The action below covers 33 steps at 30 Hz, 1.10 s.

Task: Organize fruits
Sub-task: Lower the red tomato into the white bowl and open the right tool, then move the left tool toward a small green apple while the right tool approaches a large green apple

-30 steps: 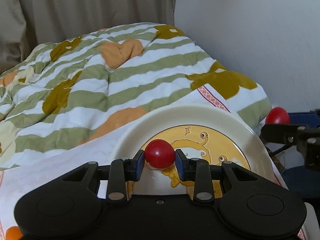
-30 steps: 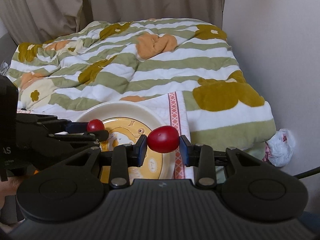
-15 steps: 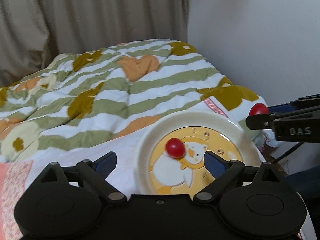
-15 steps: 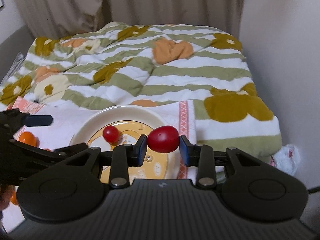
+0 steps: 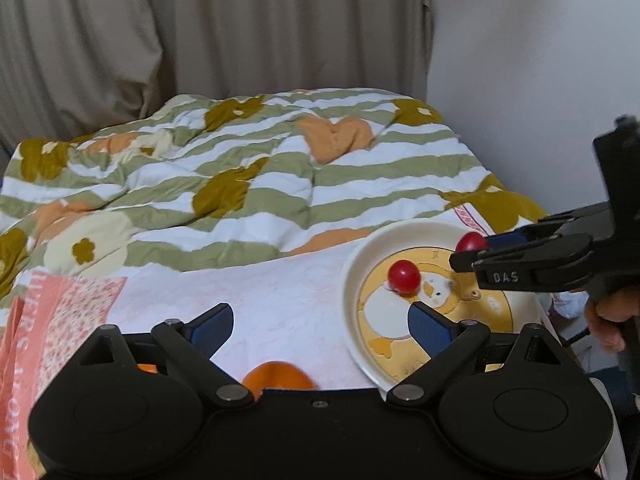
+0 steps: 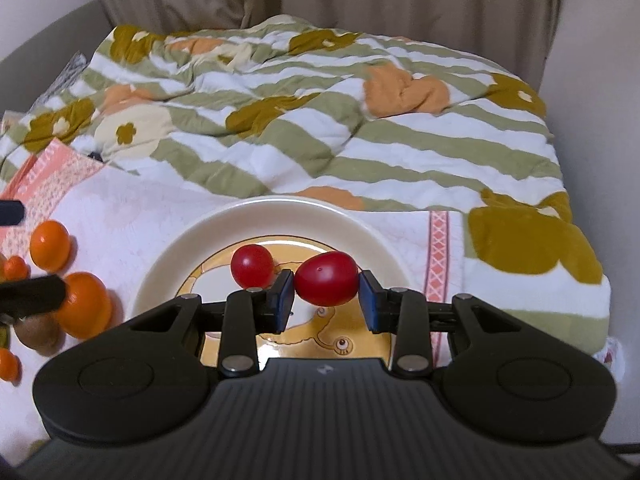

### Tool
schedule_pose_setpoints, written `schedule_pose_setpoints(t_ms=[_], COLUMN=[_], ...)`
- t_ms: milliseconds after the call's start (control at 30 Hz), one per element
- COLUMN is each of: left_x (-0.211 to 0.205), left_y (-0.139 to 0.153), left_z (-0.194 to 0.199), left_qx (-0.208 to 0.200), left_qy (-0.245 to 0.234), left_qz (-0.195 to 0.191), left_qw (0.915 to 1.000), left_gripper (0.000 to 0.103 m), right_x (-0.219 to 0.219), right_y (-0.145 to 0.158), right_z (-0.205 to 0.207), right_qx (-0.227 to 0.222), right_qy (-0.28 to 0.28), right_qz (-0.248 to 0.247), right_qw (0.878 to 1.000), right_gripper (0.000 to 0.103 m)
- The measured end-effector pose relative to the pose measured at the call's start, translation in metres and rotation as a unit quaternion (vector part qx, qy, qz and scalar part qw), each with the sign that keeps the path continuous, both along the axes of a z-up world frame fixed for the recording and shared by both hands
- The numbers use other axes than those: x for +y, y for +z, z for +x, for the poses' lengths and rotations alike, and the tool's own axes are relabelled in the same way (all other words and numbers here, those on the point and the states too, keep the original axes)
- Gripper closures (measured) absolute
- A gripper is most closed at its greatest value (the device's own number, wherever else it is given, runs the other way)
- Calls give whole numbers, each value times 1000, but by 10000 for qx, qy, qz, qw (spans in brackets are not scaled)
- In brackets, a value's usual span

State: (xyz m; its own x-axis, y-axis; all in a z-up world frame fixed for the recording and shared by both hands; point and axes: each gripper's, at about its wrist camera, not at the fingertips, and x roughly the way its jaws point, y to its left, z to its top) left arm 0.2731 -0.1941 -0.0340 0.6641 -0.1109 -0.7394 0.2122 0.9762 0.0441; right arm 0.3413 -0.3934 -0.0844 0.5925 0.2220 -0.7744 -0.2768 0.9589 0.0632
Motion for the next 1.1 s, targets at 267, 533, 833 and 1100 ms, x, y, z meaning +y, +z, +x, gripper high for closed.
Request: schedule_pose_setpoints(t_ms=[267,533,833,1100], left_x=[9,12,18,44], left_y=[3,14,46,75], left_z=[-14,-33,-73,-124], left_qx=[-60,-155,-571,-912], left_qy=[269,397,501,902], left_qz=[-101,-222,-265,-301], left_qw=[9996,9988,9968,9913], left_gripper=[6,6,6,6], right_x=[6,8,-4,-4], right_y=[-9,18,65,108], right_z=[-2,-35,-76,-132], right_qx=[-203,-664,-628,-734], right_qy=[217,245,-50,-219], right_qz=[-189,-355,-165,-6], right_qw=[9994,9969,9979,9971], right_gripper=[16,0,0,0])
